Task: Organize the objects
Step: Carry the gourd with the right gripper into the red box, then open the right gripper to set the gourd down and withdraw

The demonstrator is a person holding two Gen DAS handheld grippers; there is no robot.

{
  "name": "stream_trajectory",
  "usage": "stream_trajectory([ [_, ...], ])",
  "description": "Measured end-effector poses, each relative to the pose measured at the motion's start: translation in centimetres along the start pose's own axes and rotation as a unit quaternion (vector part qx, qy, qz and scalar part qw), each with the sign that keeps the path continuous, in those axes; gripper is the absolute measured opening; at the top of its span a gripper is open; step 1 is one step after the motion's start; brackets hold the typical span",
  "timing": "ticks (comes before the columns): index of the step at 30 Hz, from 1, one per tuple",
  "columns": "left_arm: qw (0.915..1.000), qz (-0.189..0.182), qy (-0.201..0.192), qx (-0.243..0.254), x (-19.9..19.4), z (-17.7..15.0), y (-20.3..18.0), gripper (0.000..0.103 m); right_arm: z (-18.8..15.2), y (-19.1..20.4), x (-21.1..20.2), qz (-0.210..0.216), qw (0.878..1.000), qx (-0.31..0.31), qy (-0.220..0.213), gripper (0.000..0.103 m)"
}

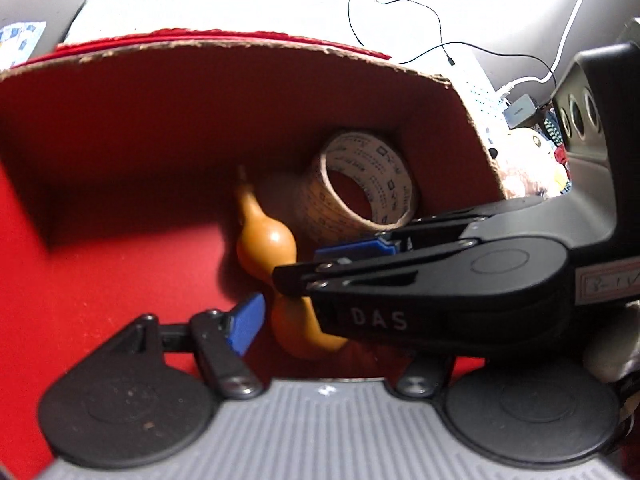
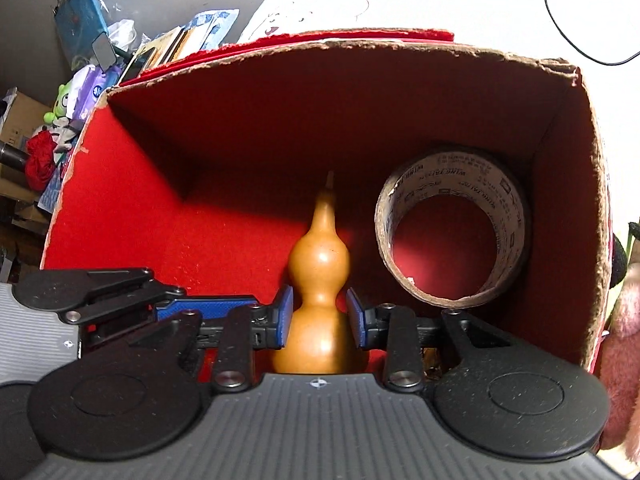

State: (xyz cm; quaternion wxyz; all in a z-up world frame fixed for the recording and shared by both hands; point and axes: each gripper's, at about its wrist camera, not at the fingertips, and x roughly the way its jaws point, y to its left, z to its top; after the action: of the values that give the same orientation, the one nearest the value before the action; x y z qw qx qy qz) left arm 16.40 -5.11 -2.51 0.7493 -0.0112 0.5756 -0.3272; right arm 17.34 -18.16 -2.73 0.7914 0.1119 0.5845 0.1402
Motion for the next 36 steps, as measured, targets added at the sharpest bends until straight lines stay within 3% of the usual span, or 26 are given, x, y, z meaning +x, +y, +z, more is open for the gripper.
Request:
stream_trajectory([
  [5,0.9994,0.025,-0.004,0.022,0.1,0.0,-1.0,0.068,-0.4,0.4,-0.2,-0.039,0.999,-0.005,-0.016,0.032],
  [11,0.9980,0.048,-0.014,0.037,-0.4,-0.2,-1.3,0.075,-0.7,0.5,-0.7,-0.071,0.997,-0.005,-0.034,0.030],
  [16,0.9969,0.063,-0.021,0.041,-0.9,-0.5,-1.3,0.077,-0.9,-0.2,-1.4,-0.047,0.998,0.005,-0.042,0.030],
  [26,0.9929,0.103,-0.031,0.050,-1.5,-1.2,-1.7,0.077,-1.4,0.2,-1.9,-0.054,0.996,0.015,-0.064,0.030],
  [36,0.9881,0.130,-0.058,0.060,-3.5,-2.0,-2.7,0.077,-3.7,0.9,-3.9,-0.049,0.991,0.054,-0.114,0.031],
])
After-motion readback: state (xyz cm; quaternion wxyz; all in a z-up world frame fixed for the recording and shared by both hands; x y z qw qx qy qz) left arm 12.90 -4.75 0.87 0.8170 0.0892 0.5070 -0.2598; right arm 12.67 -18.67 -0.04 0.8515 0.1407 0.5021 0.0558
